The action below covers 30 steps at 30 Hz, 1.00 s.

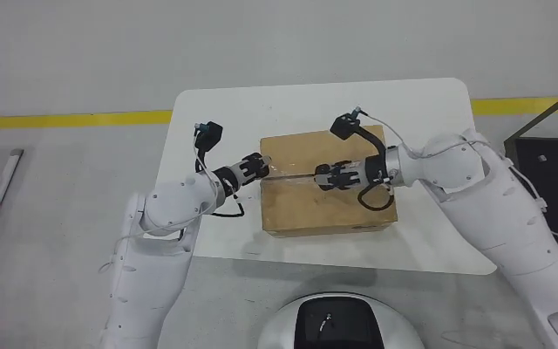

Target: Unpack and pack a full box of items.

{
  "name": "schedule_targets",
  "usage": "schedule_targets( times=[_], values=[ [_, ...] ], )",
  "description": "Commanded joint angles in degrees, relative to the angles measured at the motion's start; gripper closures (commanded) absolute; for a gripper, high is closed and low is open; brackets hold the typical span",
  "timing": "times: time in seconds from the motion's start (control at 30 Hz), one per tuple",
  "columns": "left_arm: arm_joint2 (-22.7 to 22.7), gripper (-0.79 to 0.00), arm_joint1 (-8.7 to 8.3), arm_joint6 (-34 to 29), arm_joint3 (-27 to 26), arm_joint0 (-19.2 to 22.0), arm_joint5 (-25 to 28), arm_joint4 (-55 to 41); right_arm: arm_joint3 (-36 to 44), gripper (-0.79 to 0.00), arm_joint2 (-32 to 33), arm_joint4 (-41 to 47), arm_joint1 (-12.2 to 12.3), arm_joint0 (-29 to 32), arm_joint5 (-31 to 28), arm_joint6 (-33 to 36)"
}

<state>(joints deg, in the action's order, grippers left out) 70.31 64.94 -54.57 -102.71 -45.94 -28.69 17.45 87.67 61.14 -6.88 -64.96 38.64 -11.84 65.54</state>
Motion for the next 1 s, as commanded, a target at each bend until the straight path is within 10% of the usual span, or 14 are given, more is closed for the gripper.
schedule_targets(
  times=[0.0,0.97],
  values=[
    [0.0,-0.139,-0.05,0.1,0.0,-0.1,0.0,0.0,1.0,0.0,0.1,-0.5,0.2,0.7,-0.1,0.1],
    [-6.1,-0.139,0.29,-1.5,2.0,2.9,1.9,-1.7,10.0,0.0,10.2,-4.9,3.3,13.5,3.3,-7.8]
  ],
)
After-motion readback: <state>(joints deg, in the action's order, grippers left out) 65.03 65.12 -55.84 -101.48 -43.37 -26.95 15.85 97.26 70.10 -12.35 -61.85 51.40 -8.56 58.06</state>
